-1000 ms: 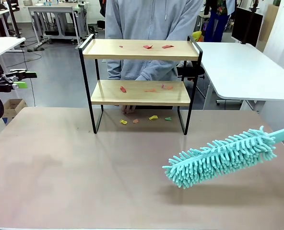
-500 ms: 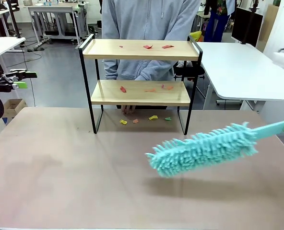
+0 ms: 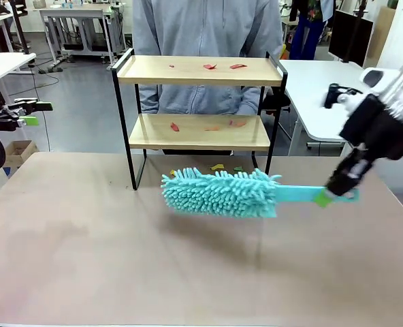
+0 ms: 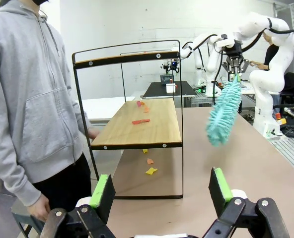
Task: Clean the shelf.
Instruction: Clean the specific section of the Shelf indicated by the human with the Duster.
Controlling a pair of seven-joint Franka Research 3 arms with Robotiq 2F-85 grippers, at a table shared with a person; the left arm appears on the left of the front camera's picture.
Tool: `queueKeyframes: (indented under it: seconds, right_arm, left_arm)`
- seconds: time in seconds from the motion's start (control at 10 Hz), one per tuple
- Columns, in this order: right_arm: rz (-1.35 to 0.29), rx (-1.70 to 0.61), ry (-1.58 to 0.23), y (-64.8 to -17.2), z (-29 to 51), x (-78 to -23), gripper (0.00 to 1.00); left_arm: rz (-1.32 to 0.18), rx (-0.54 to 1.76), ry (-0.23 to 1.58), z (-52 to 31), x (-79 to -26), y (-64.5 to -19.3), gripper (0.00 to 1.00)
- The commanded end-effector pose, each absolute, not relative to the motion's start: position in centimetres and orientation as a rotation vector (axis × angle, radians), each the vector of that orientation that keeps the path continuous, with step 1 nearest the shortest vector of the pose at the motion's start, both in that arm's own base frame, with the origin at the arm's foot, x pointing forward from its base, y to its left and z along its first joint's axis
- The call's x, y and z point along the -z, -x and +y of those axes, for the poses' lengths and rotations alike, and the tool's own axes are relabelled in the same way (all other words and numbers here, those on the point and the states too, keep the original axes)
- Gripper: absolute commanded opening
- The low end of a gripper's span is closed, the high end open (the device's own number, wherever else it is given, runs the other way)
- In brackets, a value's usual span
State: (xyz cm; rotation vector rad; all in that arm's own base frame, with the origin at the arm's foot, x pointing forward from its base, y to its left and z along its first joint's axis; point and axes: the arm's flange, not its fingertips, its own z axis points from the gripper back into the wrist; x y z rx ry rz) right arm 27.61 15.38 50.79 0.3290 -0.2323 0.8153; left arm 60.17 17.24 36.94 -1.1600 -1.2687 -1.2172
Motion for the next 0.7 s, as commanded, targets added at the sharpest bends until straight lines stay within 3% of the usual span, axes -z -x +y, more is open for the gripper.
queueKeyframes:
  seconds: [0.0, 0.1, 0.2, 0.3, 0.6]
  right_arm:
    - [-0.342, -0.741, -0.325, -26.1, 20.0, -49.4, 0.13]
    - [-0.370, -0.734, -0.316, -25.6, 21.3, -48.7, 0.13]
    - [-0.281, -0.783, -0.377, -25.3, 21.4, -48.5, 0.13]
    - [-0.319, -0.732, -0.324, -26.7, 20.1, -51.2, 0.13]
    - [-0.319, -0.732, -0.324, -26.7, 20.1, -51.2, 0.13]
  left_arm:
    - [-1.269, 1.233, 1.154, 17.2, -37.1, -60.1, 1.00]
    - [-1.269, 1.233, 1.154, 17.2, -37.1, -60.1, 1.00]
    - [-1.269, 1.233, 1.154, 17.2, -37.1, -60.1, 1.00]
    - [-1.269, 1.233, 1.154, 17.2, -37.1, -60.1, 1.00]
    - [-1.269, 1.233, 1.154, 17.2, -37.1, -60.1, 1.00]
